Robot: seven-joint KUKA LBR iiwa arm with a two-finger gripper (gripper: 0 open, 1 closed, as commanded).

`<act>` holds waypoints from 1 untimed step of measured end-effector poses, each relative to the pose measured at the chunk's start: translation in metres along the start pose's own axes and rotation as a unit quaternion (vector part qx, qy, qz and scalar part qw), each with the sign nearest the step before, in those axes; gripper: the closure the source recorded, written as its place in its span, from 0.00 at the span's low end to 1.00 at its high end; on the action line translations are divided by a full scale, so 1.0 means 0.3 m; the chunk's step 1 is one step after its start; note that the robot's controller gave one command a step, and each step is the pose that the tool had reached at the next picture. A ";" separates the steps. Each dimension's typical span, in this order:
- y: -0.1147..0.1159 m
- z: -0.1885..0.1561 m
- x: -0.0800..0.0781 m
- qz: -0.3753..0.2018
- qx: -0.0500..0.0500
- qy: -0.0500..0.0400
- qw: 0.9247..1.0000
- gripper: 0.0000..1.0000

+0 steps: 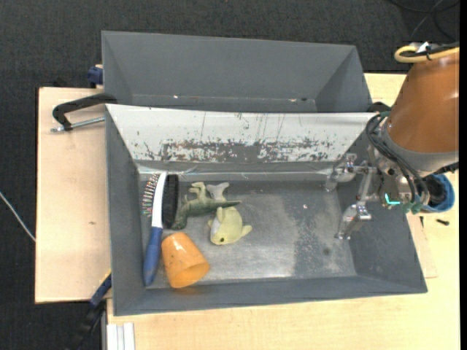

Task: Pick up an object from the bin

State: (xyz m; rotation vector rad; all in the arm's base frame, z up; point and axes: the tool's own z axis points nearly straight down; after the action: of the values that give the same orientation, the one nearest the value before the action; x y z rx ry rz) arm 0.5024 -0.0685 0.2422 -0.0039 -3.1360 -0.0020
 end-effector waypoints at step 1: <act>0.229 0.370 -0.008 -0.063 -0.001 0.000 0.998 0.00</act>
Offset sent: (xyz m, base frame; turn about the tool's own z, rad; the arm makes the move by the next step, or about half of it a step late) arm 0.0027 0.0650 -0.1071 -0.1211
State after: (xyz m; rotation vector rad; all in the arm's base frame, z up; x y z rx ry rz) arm 0.5043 0.0003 0.1313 0.1950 -3.1290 -0.0053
